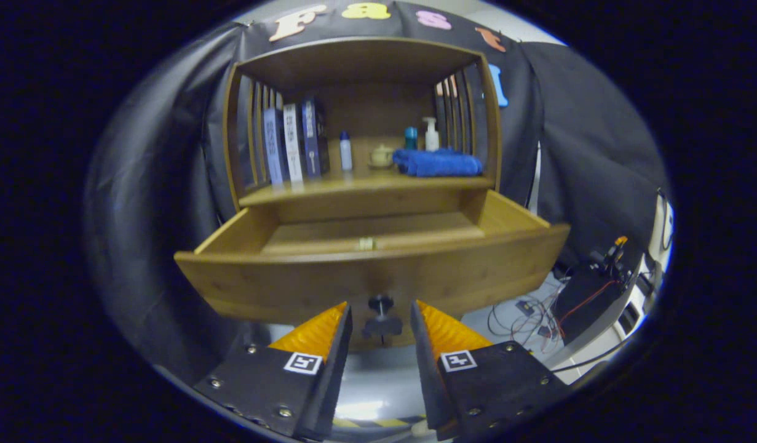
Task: Pull open the drawer, take out the items inside it, and place them on the countertop above the cabinet.
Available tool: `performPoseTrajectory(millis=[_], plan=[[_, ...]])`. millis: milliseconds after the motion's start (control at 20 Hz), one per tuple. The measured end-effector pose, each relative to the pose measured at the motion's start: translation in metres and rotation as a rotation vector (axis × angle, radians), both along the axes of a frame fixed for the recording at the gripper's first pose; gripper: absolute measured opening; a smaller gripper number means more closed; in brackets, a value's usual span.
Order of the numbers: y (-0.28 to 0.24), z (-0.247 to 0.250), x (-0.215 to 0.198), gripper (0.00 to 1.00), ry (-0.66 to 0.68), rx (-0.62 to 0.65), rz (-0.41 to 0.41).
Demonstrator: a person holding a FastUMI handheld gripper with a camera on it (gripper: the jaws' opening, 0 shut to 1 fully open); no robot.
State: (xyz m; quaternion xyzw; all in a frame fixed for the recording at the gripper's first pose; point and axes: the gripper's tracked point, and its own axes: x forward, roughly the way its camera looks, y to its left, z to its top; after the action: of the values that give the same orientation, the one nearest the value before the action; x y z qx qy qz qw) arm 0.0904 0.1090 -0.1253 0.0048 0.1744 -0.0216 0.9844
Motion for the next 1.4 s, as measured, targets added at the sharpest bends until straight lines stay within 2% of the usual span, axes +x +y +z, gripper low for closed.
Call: performPoseTrajectory(millis=[150,300,450,600,750,900,1000,1300,1400], plan=[[0.019,0.026,0.036,0.56,-0.057,0.028,0.040],[0.013,0.009,0.069,0.56,0.103,-0.035,0.021],[0.022,-0.009,0.108,0.56,0.244,-0.119,0.054],[0.041,-0.023,0.135,0.56,0.327,-0.071,0.106],[0.043,-0.053,0.142,0.56,0.487,-0.039,0.087],[0.038,-0.052,0.157,0.56,0.489,0.008,0.051],[0.036,-0.051,0.157,0.56,0.500,0.015,0.058],[0.013,-0.060,0.153,0.55,0.506,-0.119,0.011],[0.014,-0.073,0.150,0.55,0.539,-0.152,0.034]])
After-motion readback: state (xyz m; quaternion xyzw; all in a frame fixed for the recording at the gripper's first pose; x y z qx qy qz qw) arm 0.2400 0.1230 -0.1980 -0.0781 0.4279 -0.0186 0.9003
